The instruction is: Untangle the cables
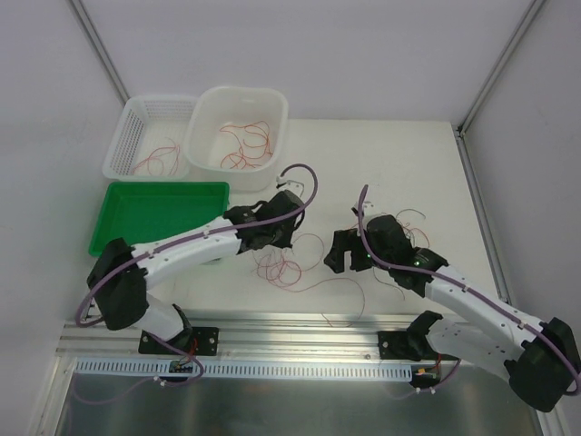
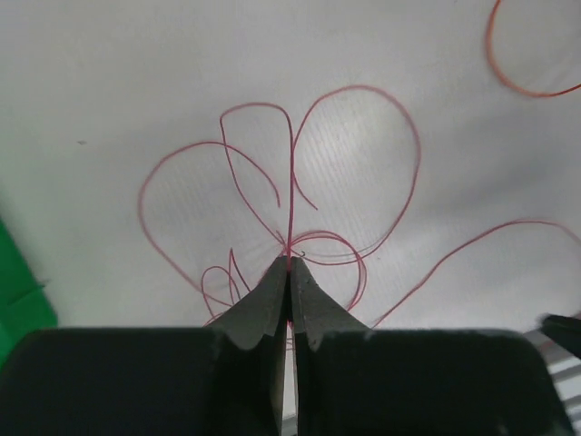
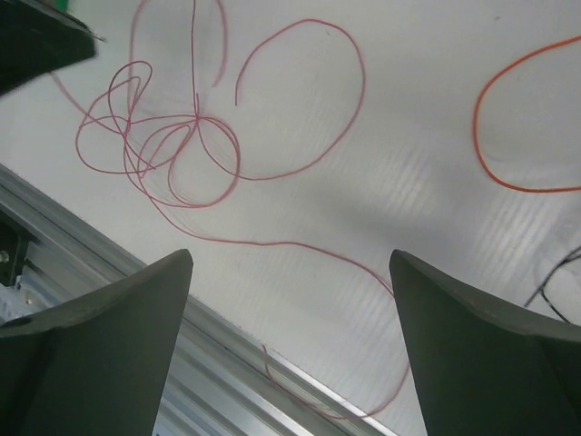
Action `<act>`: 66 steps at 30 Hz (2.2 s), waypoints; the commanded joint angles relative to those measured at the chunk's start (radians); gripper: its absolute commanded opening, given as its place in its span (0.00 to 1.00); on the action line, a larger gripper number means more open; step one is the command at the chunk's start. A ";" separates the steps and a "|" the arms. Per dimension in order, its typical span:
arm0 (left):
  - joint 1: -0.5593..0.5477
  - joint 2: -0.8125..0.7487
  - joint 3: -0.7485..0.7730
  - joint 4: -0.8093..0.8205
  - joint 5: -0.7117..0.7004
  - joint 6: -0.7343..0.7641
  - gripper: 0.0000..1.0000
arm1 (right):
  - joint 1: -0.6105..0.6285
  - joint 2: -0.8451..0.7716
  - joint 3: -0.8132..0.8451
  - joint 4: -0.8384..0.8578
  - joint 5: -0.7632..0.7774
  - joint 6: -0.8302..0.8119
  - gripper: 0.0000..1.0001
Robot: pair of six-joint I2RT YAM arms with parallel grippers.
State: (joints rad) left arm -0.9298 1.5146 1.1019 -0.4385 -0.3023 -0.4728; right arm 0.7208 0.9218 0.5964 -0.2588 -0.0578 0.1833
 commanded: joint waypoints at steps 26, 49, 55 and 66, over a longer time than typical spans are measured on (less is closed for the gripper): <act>0.008 -0.343 0.710 -0.057 -0.357 0.496 0.00 | 0.193 0.666 0.226 0.469 -0.148 -0.002 0.88; 0.546 -0.326 0.636 -0.059 -0.253 0.427 0.00 | 0.230 0.312 0.092 0.159 0.052 -0.085 0.84; 0.675 -0.171 0.852 -0.048 -0.219 0.464 0.00 | 0.236 0.221 0.097 0.104 0.052 -0.091 0.84; 0.951 0.225 1.271 0.049 -0.129 0.476 0.00 | 0.246 0.108 0.088 0.010 0.085 -0.136 0.85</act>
State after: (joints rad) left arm -0.0299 1.6665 2.2894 -0.4461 -0.4870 -0.0078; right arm 0.9604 1.0679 0.6888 -0.2085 -0.0185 0.0780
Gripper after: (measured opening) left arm 0.007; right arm 0.848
